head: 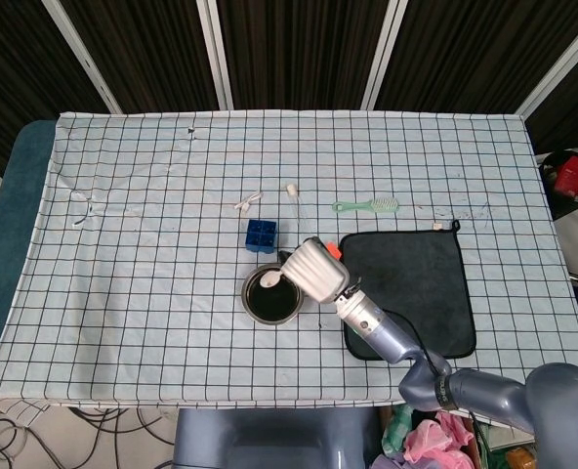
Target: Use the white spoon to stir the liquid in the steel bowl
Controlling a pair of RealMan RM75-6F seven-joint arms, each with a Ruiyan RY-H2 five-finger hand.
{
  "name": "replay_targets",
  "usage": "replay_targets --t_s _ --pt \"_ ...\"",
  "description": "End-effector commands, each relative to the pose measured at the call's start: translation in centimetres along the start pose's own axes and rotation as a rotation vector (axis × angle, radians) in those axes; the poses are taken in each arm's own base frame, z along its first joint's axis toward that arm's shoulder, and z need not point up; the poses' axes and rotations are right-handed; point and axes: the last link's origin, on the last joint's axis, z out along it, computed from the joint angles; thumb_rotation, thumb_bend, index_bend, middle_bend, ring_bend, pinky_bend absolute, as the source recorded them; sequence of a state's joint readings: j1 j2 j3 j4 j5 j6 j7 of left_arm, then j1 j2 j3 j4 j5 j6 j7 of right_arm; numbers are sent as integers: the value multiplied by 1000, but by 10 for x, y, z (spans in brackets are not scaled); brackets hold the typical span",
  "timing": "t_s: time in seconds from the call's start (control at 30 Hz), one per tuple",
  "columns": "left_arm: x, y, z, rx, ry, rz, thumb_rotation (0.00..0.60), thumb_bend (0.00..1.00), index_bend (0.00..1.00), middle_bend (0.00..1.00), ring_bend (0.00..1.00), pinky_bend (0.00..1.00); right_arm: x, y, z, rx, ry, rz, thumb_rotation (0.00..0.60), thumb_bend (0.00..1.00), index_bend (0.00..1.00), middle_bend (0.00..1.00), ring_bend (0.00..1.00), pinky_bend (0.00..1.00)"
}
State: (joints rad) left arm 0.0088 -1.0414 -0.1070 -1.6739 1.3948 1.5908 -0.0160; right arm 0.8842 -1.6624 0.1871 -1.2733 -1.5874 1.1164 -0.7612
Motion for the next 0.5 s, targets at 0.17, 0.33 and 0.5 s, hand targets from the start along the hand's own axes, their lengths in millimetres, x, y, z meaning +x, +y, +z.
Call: replay_targets --t_s 0.17,0.33,0.5 --pt "-1 0 1 9 2 4 600 219 87 0 0 0 -1 -16 -1 29 31 -42 600 369 616 898 1000 1000" --pt "-1 0 0 7 0 0 600 219 87 0 0 0 -6 -29 -1 49 29 -77 600 369 616 898 1000 1000" --pt "-1 0 0 4 -6 -4 600 219 87 0 0 0 -10 -36 -2 56 25 -83 600 369 616 899 1000 1000"
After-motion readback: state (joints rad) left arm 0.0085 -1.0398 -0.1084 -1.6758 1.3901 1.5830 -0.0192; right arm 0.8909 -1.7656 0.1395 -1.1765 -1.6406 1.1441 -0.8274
